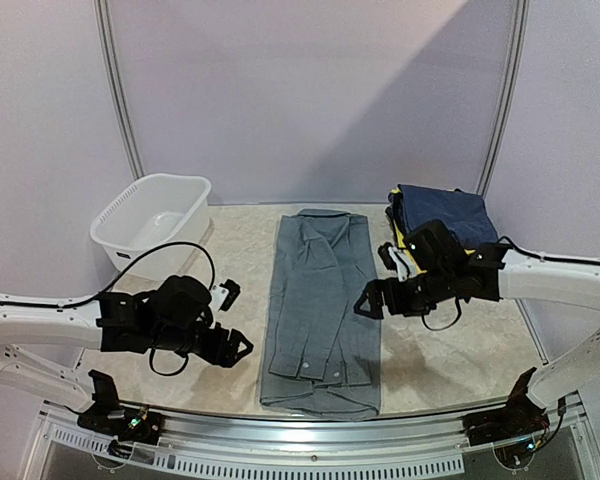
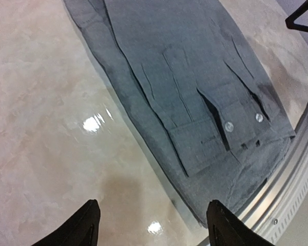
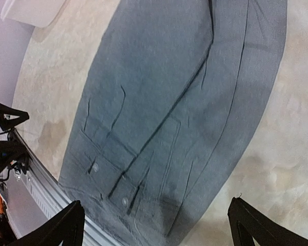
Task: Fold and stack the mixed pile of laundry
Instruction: Pick up the rectangle-folded shirt from the center of the board.
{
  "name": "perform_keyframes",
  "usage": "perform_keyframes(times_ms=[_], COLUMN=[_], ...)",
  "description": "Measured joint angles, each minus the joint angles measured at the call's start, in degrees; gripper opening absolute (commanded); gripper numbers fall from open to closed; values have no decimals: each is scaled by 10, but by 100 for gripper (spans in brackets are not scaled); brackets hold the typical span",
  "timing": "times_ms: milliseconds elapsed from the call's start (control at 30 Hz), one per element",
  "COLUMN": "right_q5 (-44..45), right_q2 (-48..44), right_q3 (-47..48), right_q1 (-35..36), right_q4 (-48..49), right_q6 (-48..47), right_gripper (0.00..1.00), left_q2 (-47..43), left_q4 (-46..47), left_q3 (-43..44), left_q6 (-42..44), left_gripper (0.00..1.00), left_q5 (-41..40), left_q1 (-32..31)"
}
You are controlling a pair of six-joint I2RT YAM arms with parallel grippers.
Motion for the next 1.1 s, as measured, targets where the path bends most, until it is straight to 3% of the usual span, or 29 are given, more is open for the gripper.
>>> perform_keyframes(times_ms=[167, 367, 567, 733, 1100], right_q5=[-23, -31, -30, -28, -11], right_q2=[-48, -46, -23, -21, -14], right_q3=[-111, -170, -212, -237, -258], right_q1=[56, 147, 192, 214, 232], right_q4=[19, 43, 100, 151, 193], right_q6=[73, 145, 204, 239, 287], right_gripper=[95, 78, 63, 42, 22], left_q2=[10, 50, 76, 86, 126], left_q4=[9, 44, 76, 87, 117], left_q3=[-21, -44, -58, -59, -58], left_q6=[-13, -39, -69, -85, -103], left_gripper=[67, 63, 60, 58, 53], left_q5=[77, 128, 134, 131, 121], left_q1=[-5, -32, -65, -89, -104])
